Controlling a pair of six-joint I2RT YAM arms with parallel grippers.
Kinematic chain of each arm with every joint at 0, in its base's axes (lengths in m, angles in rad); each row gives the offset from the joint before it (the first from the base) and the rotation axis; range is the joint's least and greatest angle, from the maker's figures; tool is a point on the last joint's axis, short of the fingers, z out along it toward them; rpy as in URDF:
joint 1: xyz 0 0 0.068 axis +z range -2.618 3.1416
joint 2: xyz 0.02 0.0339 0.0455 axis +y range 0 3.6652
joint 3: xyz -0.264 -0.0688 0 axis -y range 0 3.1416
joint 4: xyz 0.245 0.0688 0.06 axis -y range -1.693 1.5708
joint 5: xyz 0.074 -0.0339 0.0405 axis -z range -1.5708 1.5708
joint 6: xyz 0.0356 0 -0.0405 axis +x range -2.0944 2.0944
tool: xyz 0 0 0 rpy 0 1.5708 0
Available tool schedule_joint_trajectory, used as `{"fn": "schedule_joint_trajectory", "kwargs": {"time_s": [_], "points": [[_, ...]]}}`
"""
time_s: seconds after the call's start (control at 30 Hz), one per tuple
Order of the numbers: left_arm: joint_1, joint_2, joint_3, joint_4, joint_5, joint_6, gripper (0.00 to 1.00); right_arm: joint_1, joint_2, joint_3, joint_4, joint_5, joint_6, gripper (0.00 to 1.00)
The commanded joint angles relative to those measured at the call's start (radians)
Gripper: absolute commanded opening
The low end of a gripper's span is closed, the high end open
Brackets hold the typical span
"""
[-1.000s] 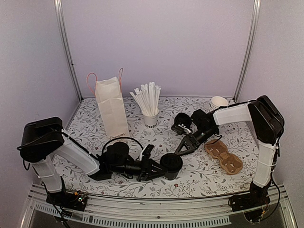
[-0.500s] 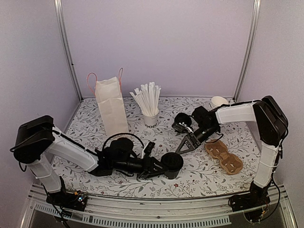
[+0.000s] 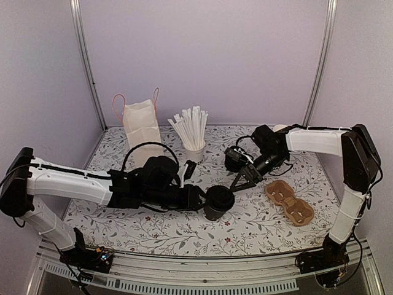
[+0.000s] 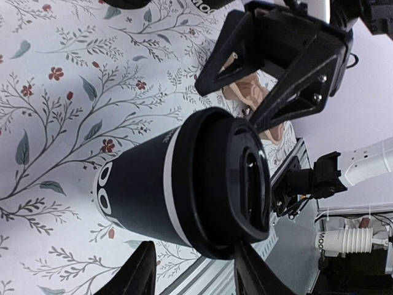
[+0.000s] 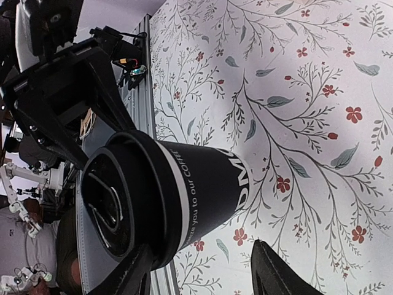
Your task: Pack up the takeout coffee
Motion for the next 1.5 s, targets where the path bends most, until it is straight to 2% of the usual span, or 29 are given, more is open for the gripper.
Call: {"fn": "schedule_joint_trajectory", "kwargs": {"time_s": [0.0,0.27,0.57,0.67,0.77,1.1,1.47], "points": [[0.032,-0.015,-0.010,0.003,-0.058,0.033,0.46,0.002,0.006,0.026,-0.049,-0.018,-0.016,0.57],[0.052,0.021,-0.079,0.103,-0.008,0.019,0.46,0.001,0.048,0.028,-0.034,-0.019,0.002,0.57],[0.052,-0.081,-0.092,0.077,-0.079,0.047,0.50,0.001,-0.020,0.028,-0.046,0.014,-0.050,0.59],[0.056,-0.107,-0.138,0.105,-0.081,-0.019,0.46,0.001,-0.030,0.022,-0.044,0.024,-0.036,0.59],[0.062,-0.111,-0.214,0.215,-0.065,-0.085,0.41,0.001,-0.023,0.004,-0.050,0.014,-0.028,0.59],[0.093,-0.068,-0.266,0.352,-0.005,-0.100,0.40,0.001,-0.074,-0.109,-0.014,-0.014,-0.032,0.59],[0.103,0.052,-0.234,0.451,0.058,-0.114,0.39,0.003,0.019,-0.057,-0.024,-0.060,-0.016,0.59]]}}
